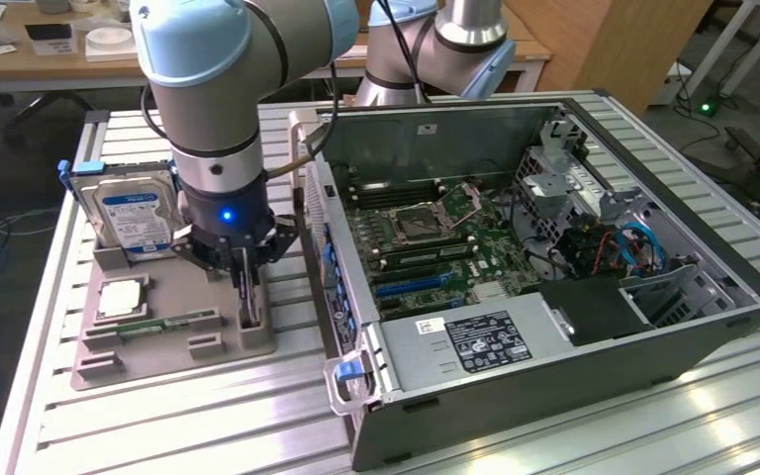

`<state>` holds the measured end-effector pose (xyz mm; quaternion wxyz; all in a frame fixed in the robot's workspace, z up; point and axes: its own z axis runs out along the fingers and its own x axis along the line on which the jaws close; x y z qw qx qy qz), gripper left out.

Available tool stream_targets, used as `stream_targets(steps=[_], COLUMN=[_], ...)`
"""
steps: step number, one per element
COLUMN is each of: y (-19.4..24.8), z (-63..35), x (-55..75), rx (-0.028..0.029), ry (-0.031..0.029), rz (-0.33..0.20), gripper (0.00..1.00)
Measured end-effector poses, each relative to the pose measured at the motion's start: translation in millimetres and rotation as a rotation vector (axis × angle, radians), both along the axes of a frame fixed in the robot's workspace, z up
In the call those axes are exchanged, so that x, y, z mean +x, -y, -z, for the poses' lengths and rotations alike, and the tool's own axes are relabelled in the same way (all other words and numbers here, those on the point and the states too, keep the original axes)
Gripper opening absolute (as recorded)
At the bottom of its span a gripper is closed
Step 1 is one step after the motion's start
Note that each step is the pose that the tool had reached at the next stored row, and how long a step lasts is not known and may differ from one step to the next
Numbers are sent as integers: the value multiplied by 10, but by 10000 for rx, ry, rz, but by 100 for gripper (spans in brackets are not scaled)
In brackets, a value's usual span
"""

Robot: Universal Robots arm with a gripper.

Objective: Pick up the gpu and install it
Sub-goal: 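Pick up the gpu and move the gpu toward the slot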

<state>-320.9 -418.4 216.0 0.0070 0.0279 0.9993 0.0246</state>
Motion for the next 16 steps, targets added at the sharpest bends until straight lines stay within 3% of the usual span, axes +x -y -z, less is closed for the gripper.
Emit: stream_targets(steps=[16], y=[0], z=[-2], x=[0], rx=[4], ry=[4], rz=[1], gripper=[27])
